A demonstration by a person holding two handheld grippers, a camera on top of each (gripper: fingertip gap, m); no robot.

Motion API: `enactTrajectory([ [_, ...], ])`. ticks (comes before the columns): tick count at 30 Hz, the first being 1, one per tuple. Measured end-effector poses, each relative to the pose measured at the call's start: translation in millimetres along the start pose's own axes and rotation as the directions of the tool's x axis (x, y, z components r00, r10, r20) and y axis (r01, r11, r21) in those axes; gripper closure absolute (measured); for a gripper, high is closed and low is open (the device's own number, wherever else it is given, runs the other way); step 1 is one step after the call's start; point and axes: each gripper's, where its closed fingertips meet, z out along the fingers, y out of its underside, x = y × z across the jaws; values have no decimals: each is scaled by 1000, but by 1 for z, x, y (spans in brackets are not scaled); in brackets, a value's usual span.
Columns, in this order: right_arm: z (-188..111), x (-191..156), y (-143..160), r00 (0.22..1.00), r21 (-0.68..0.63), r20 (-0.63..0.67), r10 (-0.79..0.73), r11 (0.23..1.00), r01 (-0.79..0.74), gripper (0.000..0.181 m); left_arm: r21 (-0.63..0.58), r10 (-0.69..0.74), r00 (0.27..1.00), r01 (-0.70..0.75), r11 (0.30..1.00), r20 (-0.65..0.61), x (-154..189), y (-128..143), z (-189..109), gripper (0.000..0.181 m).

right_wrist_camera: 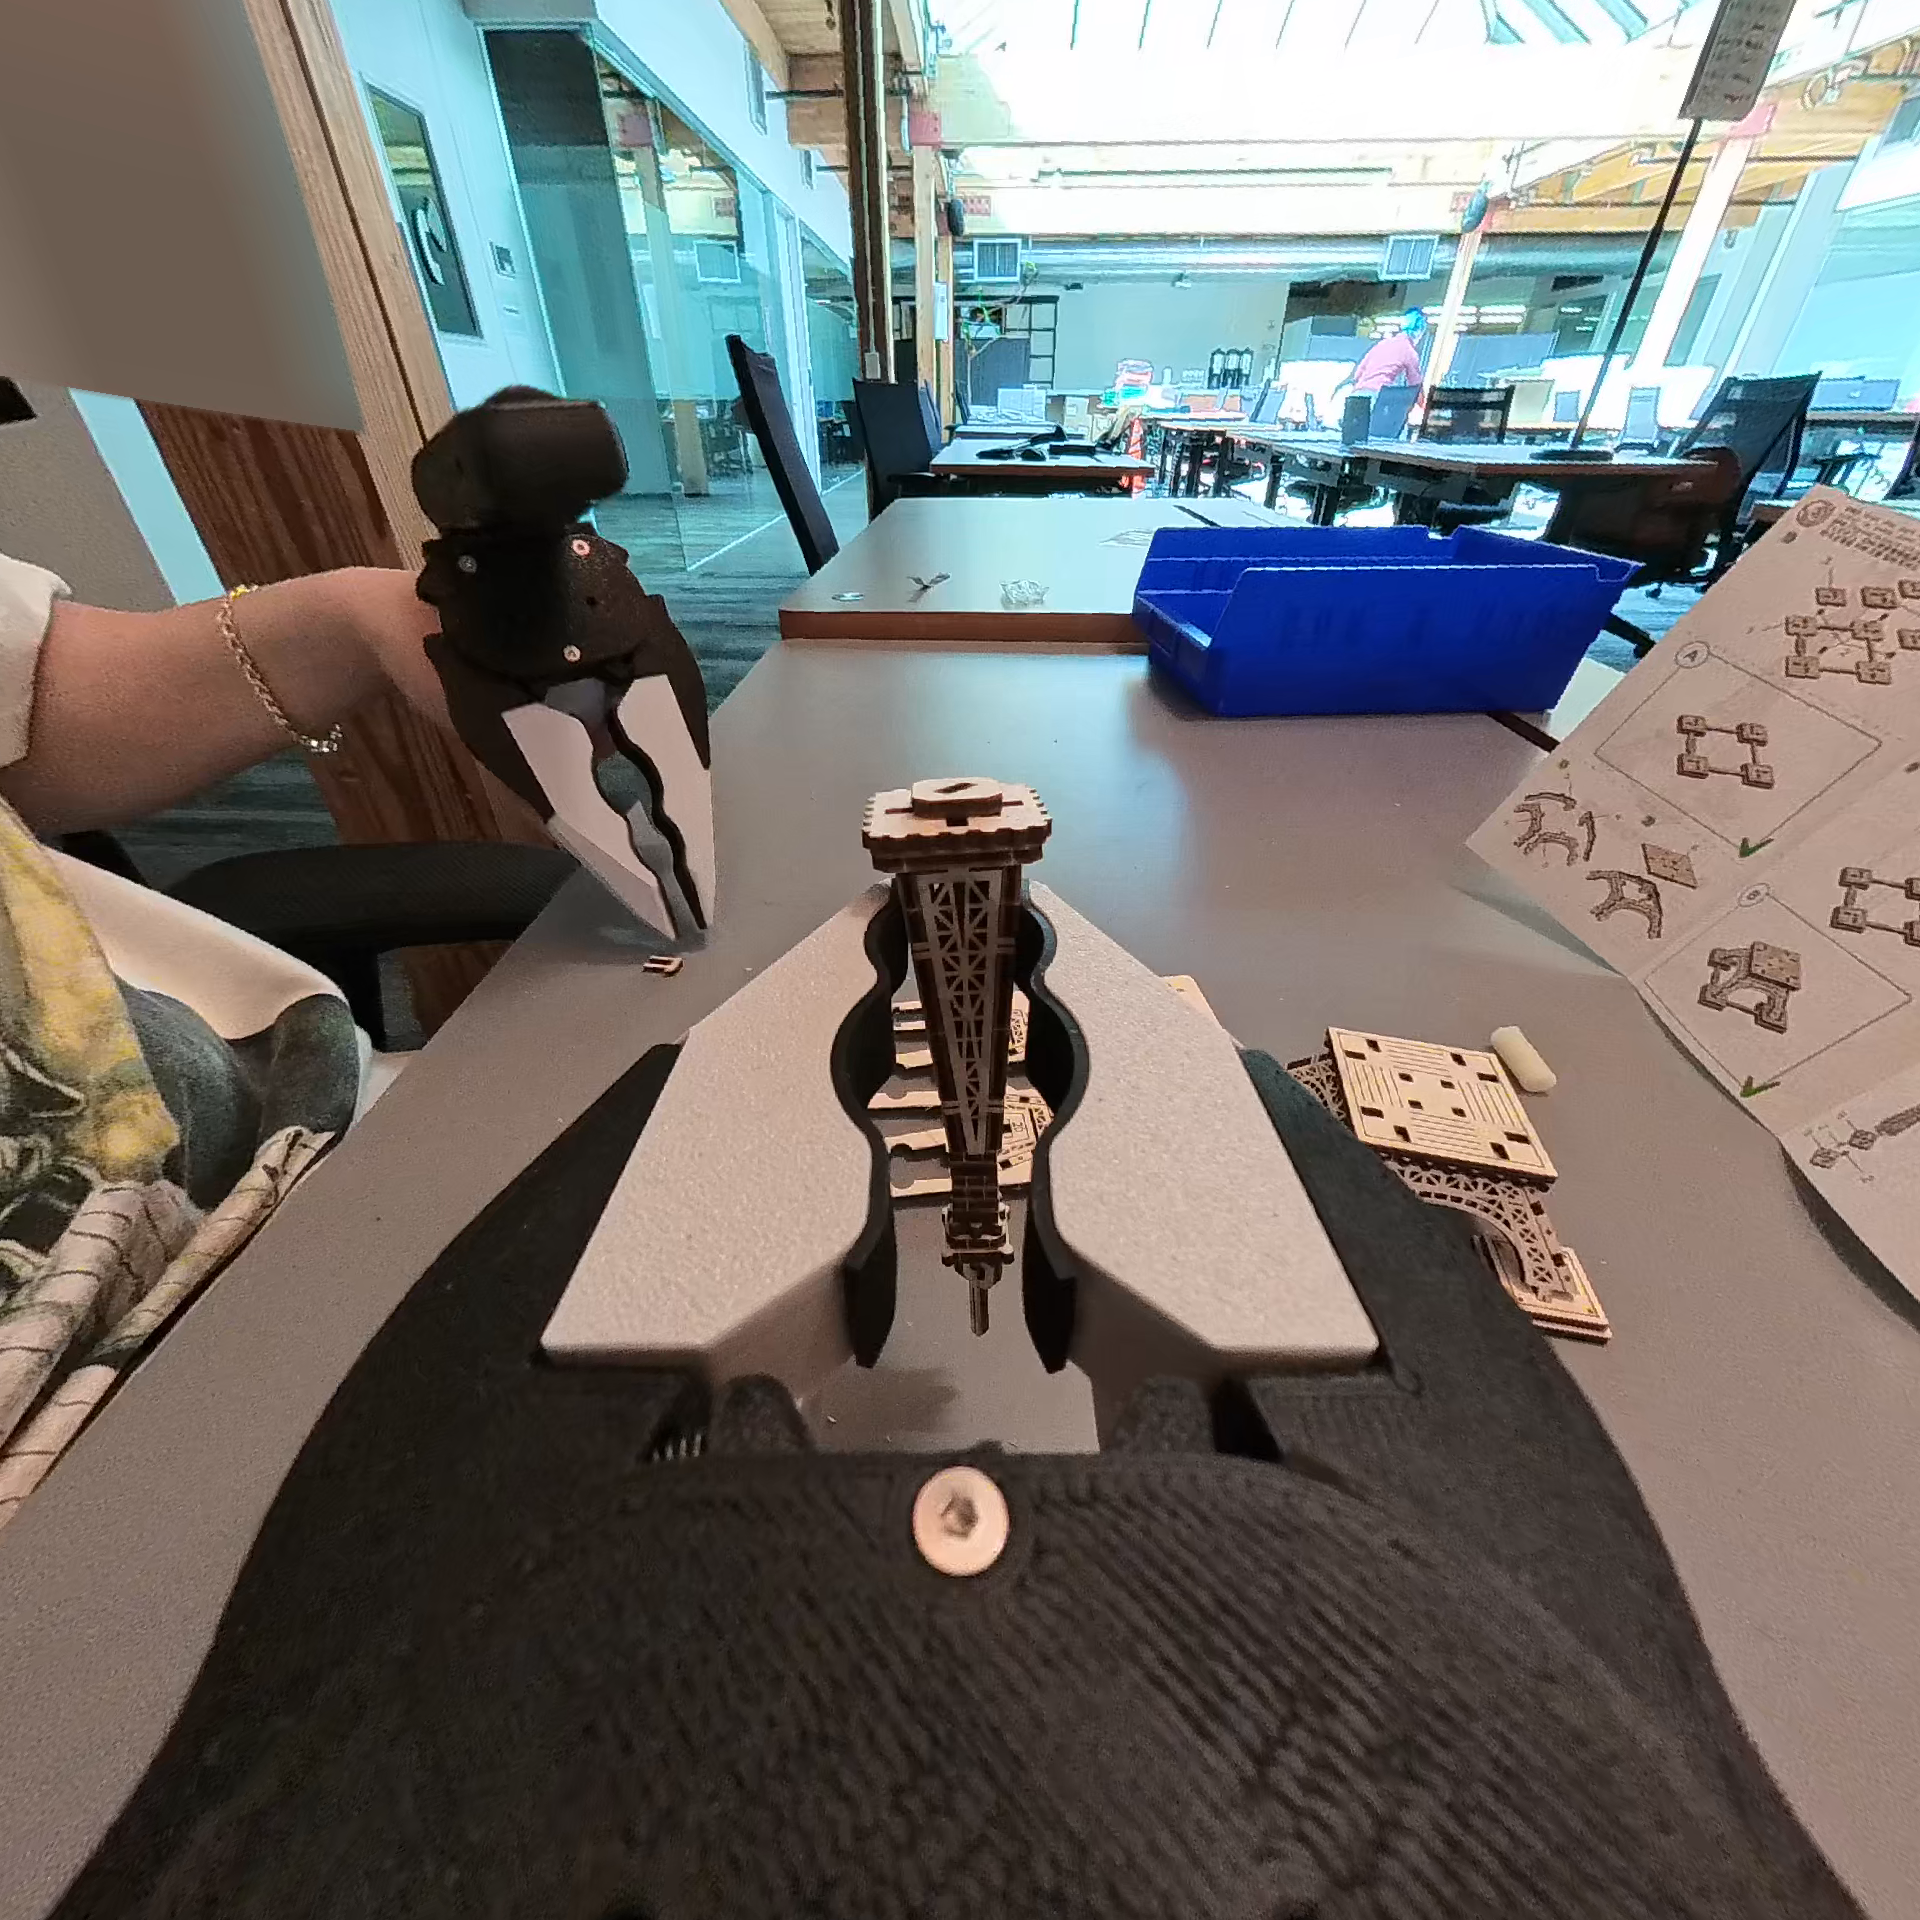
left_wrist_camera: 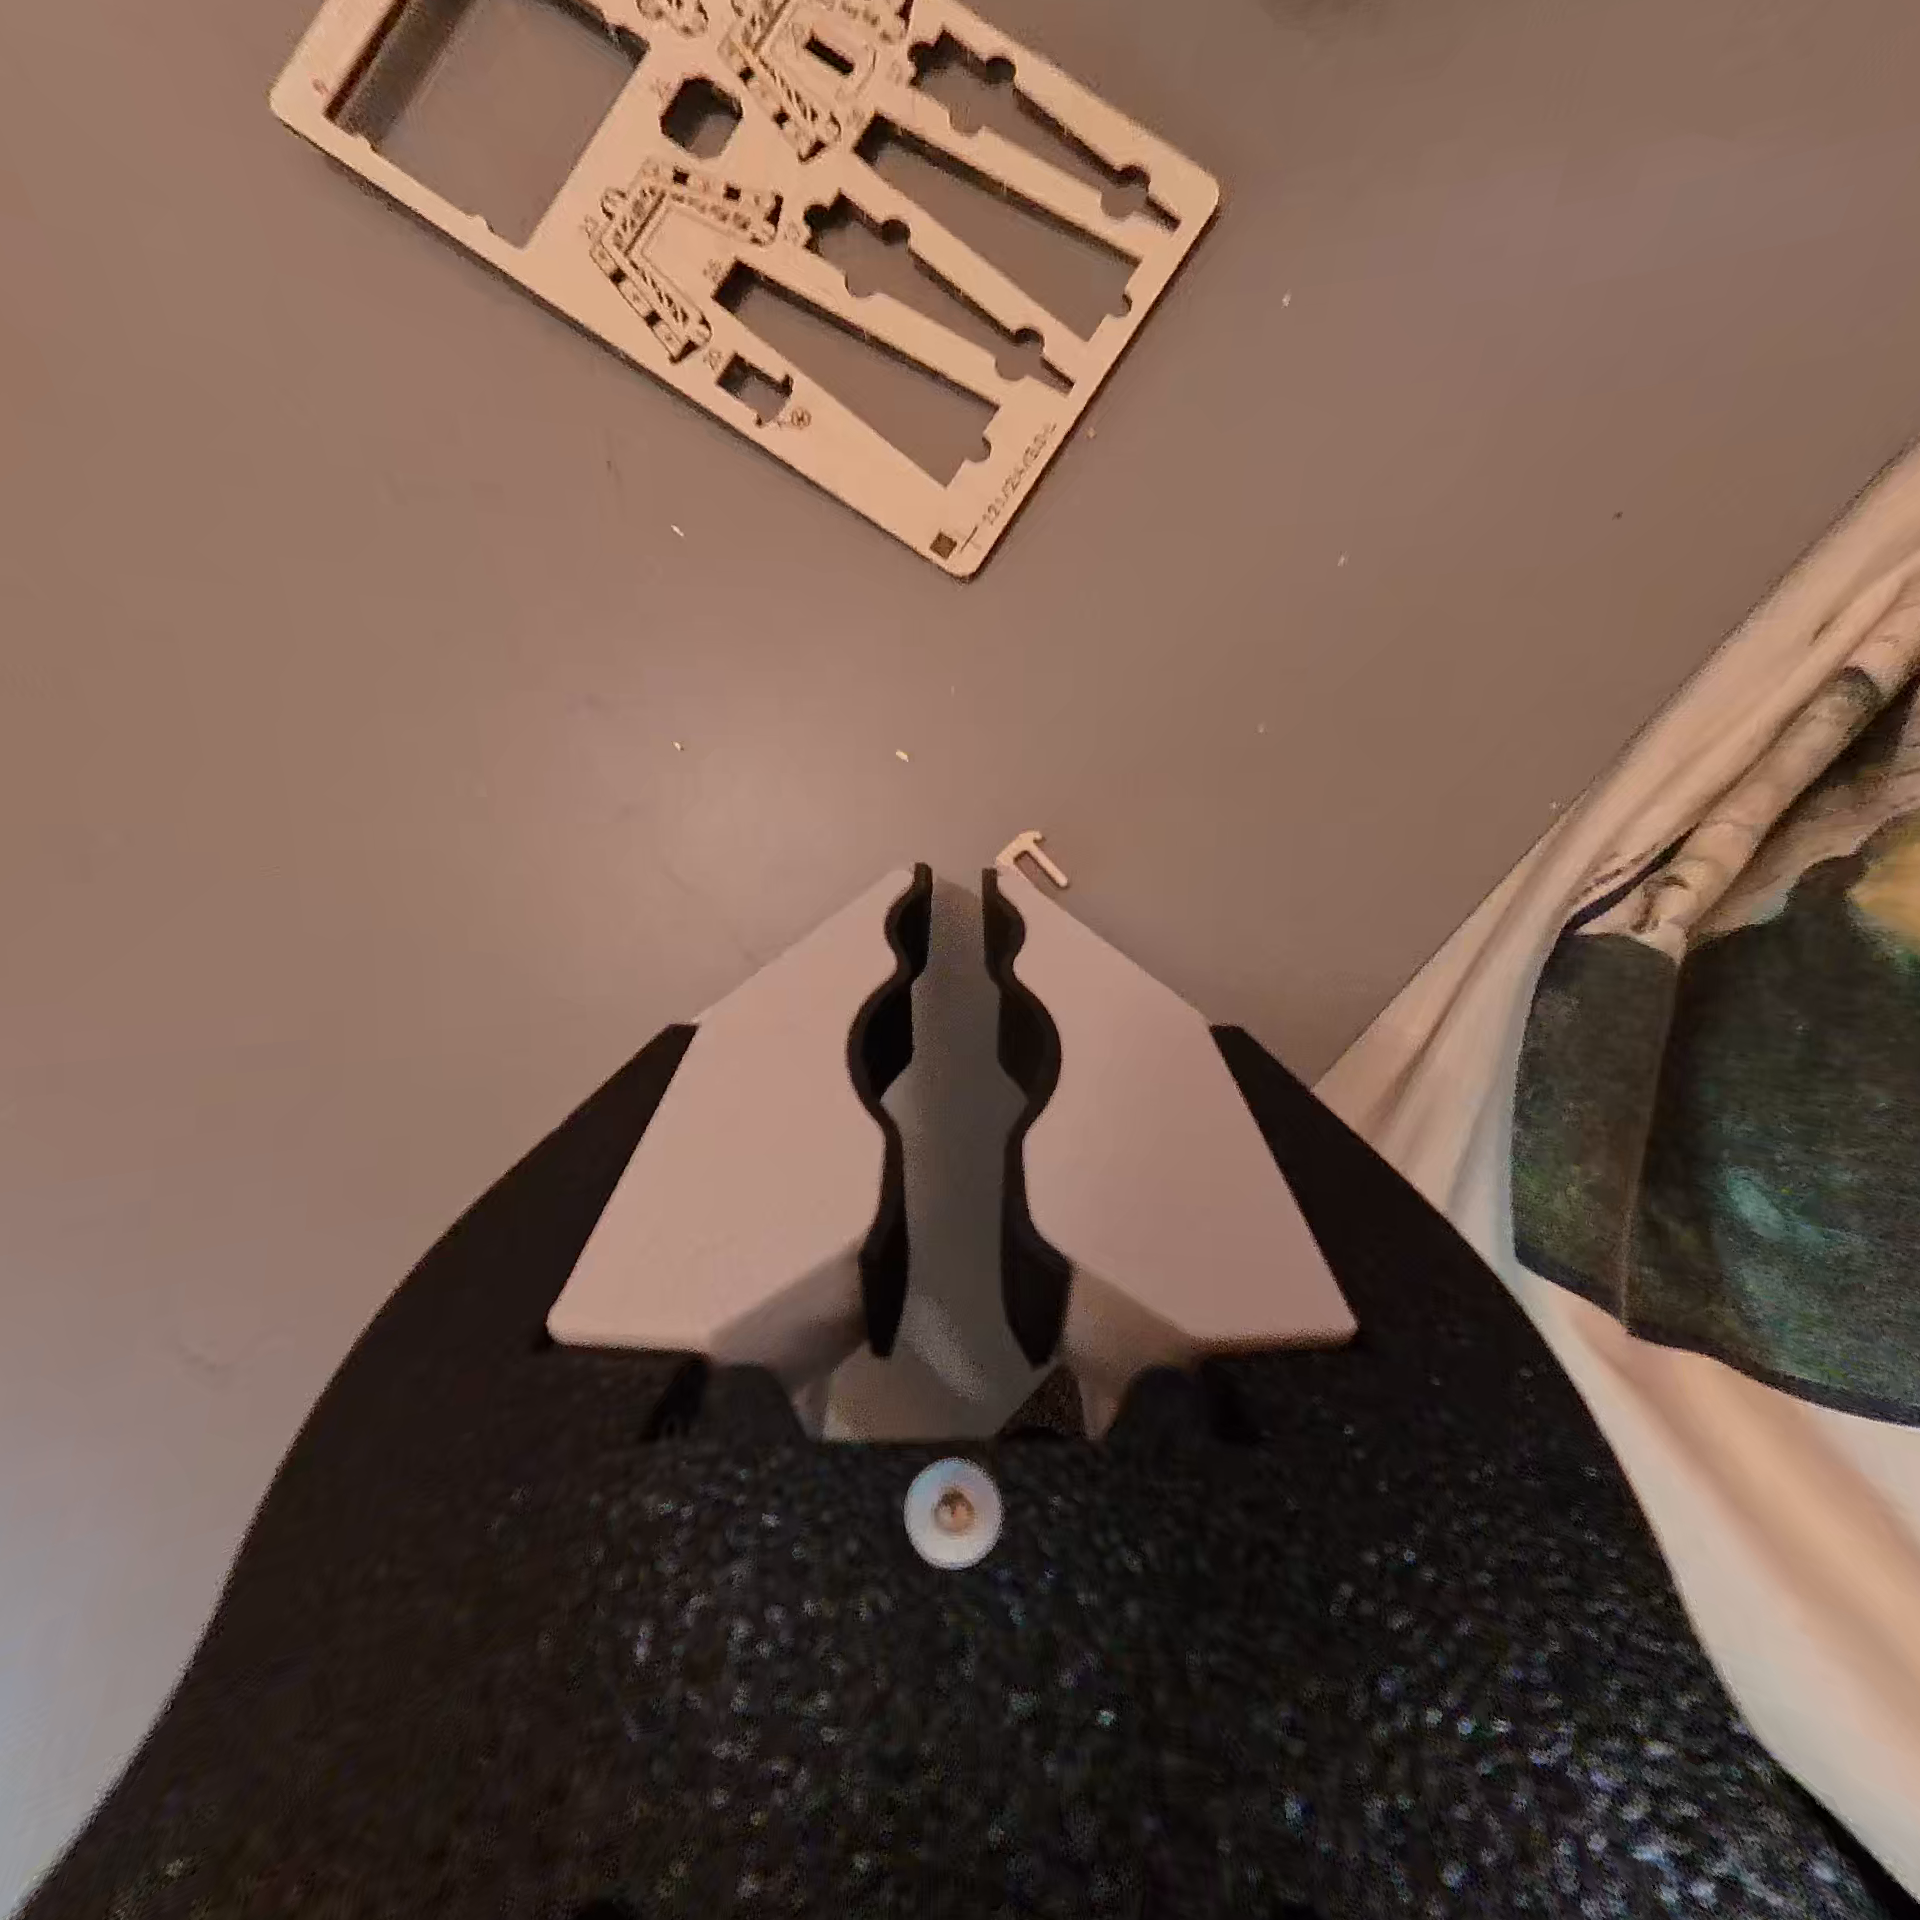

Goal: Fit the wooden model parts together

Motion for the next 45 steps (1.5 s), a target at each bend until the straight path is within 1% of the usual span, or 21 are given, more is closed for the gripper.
enactTrajectory([
  [2, 0, -1, -1, 1000, 2, 3, -4, 1000, 4, 165, 11, -6, 1000, 6, 1000, -26, 3, -3, -1, 175],
  [5, 1, -3, -2, 1000, 0, 4, -13, 1000, 13, 165, -46, -17, 999, 15, 999, -49, 8, -1, 3, 174],
  [8, 0, -2, -3, 1000, -1, -1, -17, 1000, 17, 165, -77, -131, 990, 127, 989, -45, 11, -4, 6, 168],
  [10, -1, -1, -3, 1000, 1, -5, -14, 1000, 14, 165, -84, -180, 982, 175, 981, -52, 16, -6, 6, 164],
  [13, -2, 0, -3, 1000, 3, -6, -9, 1000, 9, 165, -151, -229, 973, 232, 961, 32, 13, 2, 5, 158],
  [15, -3, 0, -3, 1000, 5, -6, -9, 1000, 9, 165, -165, -239, 968, 250, 954, 82, 11, 4, 4, 160],
  [19, -3, 0, -3, 1000, 4, -2, -7, 1000, 7, 165, -165, -277, 957, 287, 944, 83, 14, 1, 5, 166],
  [21, -2, 0, -3, 1000, 2, -1, -6, 1000, 6, 164, -188, -276, 958, 287, 939, 84, 14, 3, 7, 167],
  [24, -2, -1, -3, 1000, 4, 1, -7, 1000, 7, 165, -197, -246, 964, 263, 944, 106, 8, 4, 8, 175],
  [29, -3, 0, -3, 1000, 4, -1, -6, 1000, 6, 165, -185, -215, 973, 228, 956, 84, 6, 2, 9, 175],
  [31, -3, 0, -3, 1000, 4, 0, -6, 1000, 6, 164, -186, -204, 976, 215, 959, 76, 6, 2, 9, 168],
  [36, -2, -1, -2, 1000, 1, 3, -5, 1000, 5, 164, -138, -176, 983, 182, 974, 58, 6, -10, 5, 167],
  [42, -1, -2, -2, 1000, -4, 6, -7, 1000, 7, 165, -193, -169, 984, 178, 965, 61, 4, -3, 11, 169],
  [45, -2, -1, -2, 1000, -1, 3, -6, 1000, 6, 165, -196, -168, 984, 177, 964, 59, 5, -2, 12, 172],
])
